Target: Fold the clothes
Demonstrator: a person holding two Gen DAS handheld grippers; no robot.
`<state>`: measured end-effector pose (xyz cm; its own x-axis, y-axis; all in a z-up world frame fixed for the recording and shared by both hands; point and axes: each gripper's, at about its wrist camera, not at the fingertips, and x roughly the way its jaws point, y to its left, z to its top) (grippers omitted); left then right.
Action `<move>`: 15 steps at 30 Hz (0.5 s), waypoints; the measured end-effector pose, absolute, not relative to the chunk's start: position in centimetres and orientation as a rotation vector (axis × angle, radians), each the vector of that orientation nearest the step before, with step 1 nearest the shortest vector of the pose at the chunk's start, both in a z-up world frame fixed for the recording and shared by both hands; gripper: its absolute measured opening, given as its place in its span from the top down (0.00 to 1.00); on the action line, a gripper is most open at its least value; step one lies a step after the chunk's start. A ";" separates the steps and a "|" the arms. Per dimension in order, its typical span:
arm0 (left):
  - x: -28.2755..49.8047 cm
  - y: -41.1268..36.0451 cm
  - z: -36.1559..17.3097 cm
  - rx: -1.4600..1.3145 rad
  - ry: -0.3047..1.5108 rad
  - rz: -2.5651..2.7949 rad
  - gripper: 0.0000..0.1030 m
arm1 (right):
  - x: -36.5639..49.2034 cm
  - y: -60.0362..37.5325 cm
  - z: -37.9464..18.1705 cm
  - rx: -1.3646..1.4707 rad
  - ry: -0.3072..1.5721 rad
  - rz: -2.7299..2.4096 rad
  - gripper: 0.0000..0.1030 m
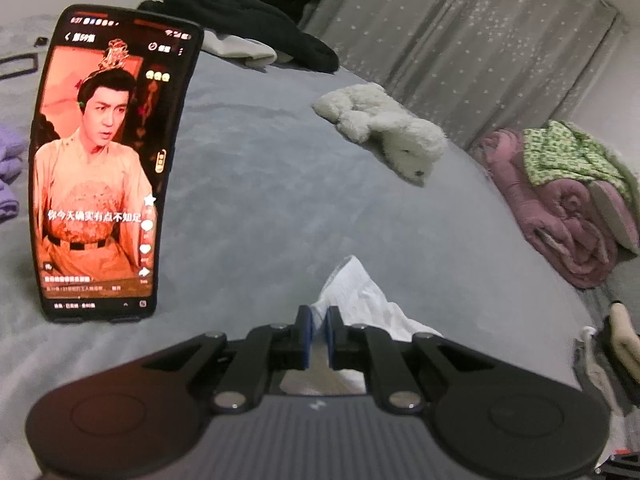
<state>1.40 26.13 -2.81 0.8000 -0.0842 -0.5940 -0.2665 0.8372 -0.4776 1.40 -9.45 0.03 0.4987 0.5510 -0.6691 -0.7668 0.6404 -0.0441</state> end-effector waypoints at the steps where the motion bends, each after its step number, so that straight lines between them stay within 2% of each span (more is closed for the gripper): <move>1: 1.3 26.3 -2.9 -0.589 0.646 0.093 0.93 | 1.2 -9.5 0.2 -0.360 0.670 0.831 0.99; 13: 1.0 27.3 -3.4 -0.586 0.731 0.107 0.93 | 0.0 -8.1 -2.0 -0.510 0.850 0.972 1.00; 15: 0.9 27.4 -3.4 -0.583 0.740 0.102 0.92 | 0.2 -8.1 -2.1 -0.505 0.847 0.954 0.95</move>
